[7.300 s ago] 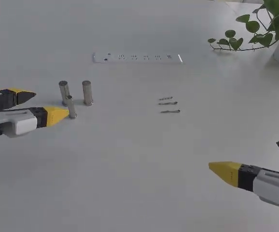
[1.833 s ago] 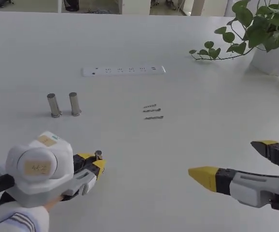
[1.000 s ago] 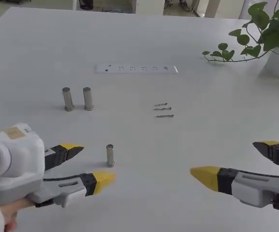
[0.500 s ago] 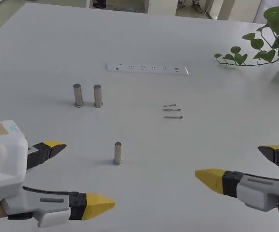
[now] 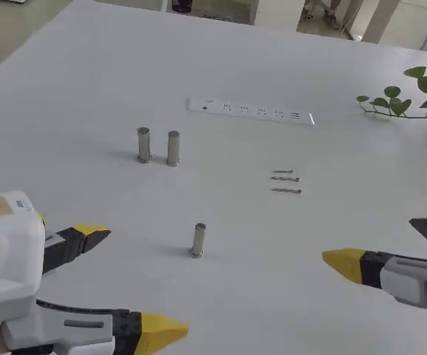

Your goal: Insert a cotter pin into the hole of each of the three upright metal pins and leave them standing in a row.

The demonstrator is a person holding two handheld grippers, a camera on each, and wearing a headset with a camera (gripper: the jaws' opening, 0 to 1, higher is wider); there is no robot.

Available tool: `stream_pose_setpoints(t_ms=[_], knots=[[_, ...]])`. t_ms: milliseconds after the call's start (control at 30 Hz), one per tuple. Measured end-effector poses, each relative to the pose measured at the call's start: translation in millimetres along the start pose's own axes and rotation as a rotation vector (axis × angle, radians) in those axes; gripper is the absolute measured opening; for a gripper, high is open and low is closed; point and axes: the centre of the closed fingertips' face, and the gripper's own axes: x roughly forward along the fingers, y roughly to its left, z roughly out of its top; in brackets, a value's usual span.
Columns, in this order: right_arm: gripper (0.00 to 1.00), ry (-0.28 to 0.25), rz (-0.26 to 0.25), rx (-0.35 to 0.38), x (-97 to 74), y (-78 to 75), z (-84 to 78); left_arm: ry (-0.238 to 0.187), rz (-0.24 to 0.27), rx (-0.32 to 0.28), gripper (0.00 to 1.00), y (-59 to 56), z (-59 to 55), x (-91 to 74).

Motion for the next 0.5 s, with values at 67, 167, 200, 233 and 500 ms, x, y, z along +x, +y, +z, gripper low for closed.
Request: stream_pose_setpoints(t_ms=[67, 167, 200, 233, 500], knots=[[0.84, 0.017, -0.002, -0.032, 4.1, -4.6, 3.2, 0.0, 0.011, 0.003, 0.99, 2.4, 0.2, -2.7], [0.84, 0.025, -0.002, -0.065, 10.3, -11.2, 10.2, 0.012, 0.038, -0.009, 0.99, 8.3, -3.7, -5.8], [0.84, 0.028, 0.004, -0.076, 11.6, -12.3, 12.2, 0.015, 0.042, -0.013, 0.99, 9.2, -4.7, -6.6], [0.83, 0.031, 0.009, -0.087, 13.3, -13.7, 14.6, 0.016, 0.047, -0.015, 0.99, 10.5, -5.9, -7.7], [0.71, 0.068, 0.07, -0.237, 30.1, -24.3, 36.3, 0.028, 0.077, -0.045, 0.99, 16.6, -11.8, -11.9]])
